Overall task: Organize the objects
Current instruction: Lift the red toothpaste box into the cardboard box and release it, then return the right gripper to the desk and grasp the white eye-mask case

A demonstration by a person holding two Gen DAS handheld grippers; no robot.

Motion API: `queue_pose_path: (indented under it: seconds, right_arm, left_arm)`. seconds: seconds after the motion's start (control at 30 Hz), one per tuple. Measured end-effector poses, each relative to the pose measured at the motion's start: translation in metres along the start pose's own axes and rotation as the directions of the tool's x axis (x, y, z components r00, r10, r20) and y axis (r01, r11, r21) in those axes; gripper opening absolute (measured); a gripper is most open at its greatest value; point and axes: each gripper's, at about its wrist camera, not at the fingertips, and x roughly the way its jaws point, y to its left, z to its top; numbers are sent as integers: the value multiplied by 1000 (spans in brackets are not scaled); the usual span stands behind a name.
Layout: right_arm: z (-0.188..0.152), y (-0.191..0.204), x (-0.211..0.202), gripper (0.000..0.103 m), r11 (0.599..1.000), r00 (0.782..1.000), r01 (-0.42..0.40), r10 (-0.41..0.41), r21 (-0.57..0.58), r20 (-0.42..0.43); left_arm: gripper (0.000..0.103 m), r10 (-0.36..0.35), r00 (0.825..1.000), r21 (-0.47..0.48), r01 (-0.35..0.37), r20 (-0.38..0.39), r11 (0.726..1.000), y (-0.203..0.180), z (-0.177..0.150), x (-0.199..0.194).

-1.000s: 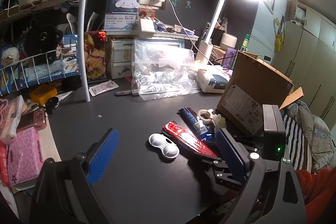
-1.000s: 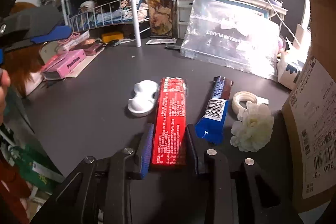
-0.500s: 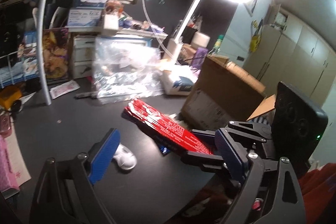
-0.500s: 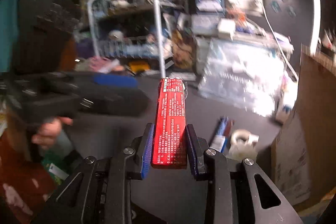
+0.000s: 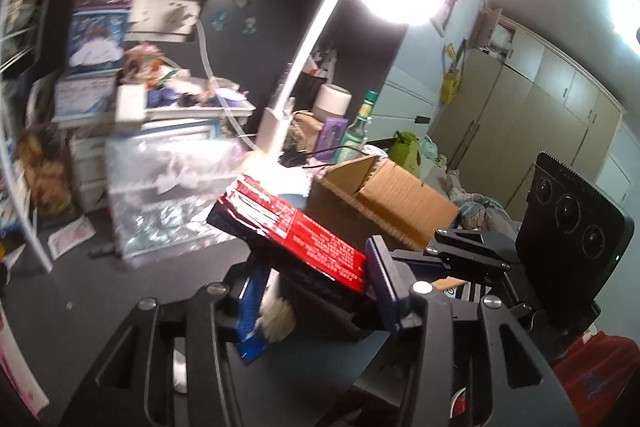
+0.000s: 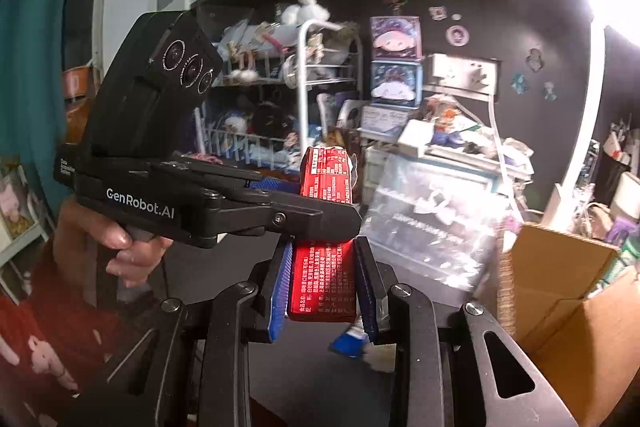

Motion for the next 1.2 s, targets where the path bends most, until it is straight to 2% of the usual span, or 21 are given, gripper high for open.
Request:
queue_pose_path:
  seconds: [0.23, 0.43, 0.53, 0.7, 0.73, 0.77, 0.8, 0.87, 0.93, 1.03, 1.2]
  right_arm:
    - [10, -58, -36, 25, 996, 997, 58, -55, 63, -49]
    - [8, -108, -58, 25, 986, 985, 102, -81, 132, -154]
    - [2, -126, -62, 25, 981, 972, 116, -80, 156, -219]
    - [-9, -153, -55, 25, 973, 941, 100, -25, 207, -336]
    - [-10, -155, -52, 26, 973, 934, 102, -22, 206, -356]
    - [-14, -157, -47, 26, 974, 922, 102, -18, 200, -386]
    - [-18, -156, -43, 27, 976, 914, 106, -20, 192, -404]
    - [-25, -155, -38, 29, 981, 896, 123, -44, 152, -442]
    - [-29, -155, -36, 31, 982, 893, 125, -48, 144, -448]
    - [-30, -154, -36, 36, 982, 899, 118, -42, 150, -437]
    - [-24, -148, -38, 37, 984, 903, 130, -68, 118, -425]
  left_arm:
    - [46, -32, 996, 71, 38, -83, 997, -46, 43, 54]
    - [46, -74, 977, 86, 93, -198, 992, -74, 61, 106]
    - [46, -75, 961, 72, 98, -267, 993, -80, 64, 130]
    - [46, -43, 938, 82, 76, -345, 994, -84, 57, 154]
    - [47, -28, 935, 94, 65, -353, 993, -85, 55, 156]
    - [54, -14, 934, 102, 54, -358, 993, -86, 54, 157]
    - [63, -10, 934, 104, 50, -356, 993, -86, 54, 158]
    - [73, -5, 941, 109, 45, -340, 993, -86, 56, 154]
    - [75, -1, 946, 131, 46, -323, 990, -89, 57, 148]
    - [76, 12, 951, 147, 35, -308, 989, -89, 58, 137]
    - [78, 16, 968, 140, 20, -251, 990, -81, 63, 107]
